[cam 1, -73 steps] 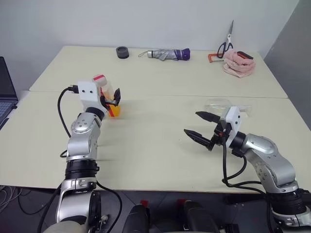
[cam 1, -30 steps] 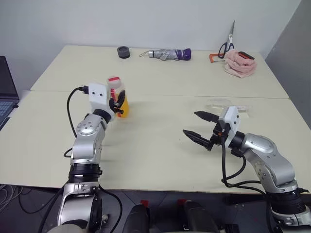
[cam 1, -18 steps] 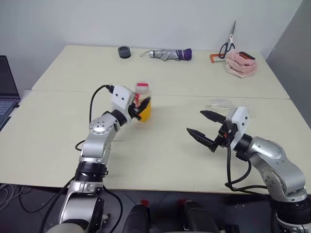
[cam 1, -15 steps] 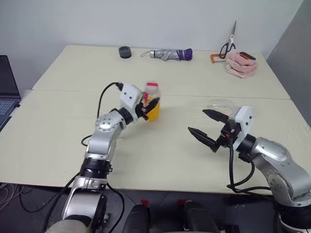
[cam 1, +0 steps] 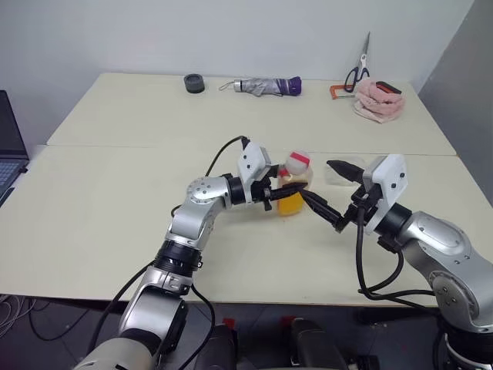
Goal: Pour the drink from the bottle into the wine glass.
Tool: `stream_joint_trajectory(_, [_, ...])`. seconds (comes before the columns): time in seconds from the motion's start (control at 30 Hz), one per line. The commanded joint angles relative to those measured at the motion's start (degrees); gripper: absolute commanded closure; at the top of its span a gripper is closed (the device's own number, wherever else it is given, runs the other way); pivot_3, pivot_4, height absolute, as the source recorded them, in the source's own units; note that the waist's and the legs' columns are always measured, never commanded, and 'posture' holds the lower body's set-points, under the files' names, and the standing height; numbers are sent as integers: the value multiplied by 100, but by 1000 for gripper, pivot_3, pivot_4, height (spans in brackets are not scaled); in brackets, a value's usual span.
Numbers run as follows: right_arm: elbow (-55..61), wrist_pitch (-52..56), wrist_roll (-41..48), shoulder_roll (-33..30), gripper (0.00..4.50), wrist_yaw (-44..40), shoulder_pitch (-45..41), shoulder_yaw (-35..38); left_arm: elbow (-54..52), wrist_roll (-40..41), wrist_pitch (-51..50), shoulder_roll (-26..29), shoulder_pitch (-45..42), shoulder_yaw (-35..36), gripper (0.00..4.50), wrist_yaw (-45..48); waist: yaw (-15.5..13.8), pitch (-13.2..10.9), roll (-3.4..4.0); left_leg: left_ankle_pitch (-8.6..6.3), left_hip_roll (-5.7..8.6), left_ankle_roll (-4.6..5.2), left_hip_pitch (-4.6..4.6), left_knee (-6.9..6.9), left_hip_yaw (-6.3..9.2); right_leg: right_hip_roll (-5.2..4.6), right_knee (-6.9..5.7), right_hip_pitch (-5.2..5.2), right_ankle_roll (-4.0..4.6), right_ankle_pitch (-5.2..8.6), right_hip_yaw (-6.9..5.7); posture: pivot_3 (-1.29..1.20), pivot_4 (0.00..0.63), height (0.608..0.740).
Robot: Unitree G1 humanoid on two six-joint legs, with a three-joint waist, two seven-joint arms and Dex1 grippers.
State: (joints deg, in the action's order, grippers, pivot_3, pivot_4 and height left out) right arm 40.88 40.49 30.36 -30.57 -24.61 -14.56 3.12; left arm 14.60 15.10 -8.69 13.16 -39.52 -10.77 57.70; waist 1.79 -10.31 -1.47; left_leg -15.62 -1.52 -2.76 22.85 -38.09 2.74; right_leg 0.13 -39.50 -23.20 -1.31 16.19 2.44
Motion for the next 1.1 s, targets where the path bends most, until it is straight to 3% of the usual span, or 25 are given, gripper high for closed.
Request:
stream_joint_trajectory(0.03, [97,-59,-56,99,0,115,-302,-116,-60,10,179,-44,-211,-5,2686,110,5,0,0,0,-1,0,0,0,0,3,-1,0,0,0,-1,0,150,740])
stream_joint_trajectory(0.6, [-703,-291,-287,545,0,33,-814,-495,-18,-62,319,-32,-173,19,2687,170,-10,0,0,0,-1,1,2,0,2,1,0,0,1,0,-1,0,150,740])
stream_joint_trajectory(0.7, [-751,-358,-300,589,585,-1,-836,-522,-12,-64,322,-44,-171,24,2687,156,-10,0,0,0,-2,1,2,0,2,2,0,0,1,0,-1,0,150,740])
stream_joint_trajectory(0.9, [-769,-417,-270,659,2597,-63,-908,-506,-35,-59,305,-47,-149,33,2687,134,-10,0,1,0,-2,1,2,0,2,1,0,0,1,0,-1,0,150,740])
stream_joint_trajectory(1.1, [-805,-436,-219,592,2641,-311,-996,-603,-131,-7,222,-38,-128,37,2693,154,-9,0,1,0,-2,1,2,0,2,2,0,0,1,0,-1,0,150,740])
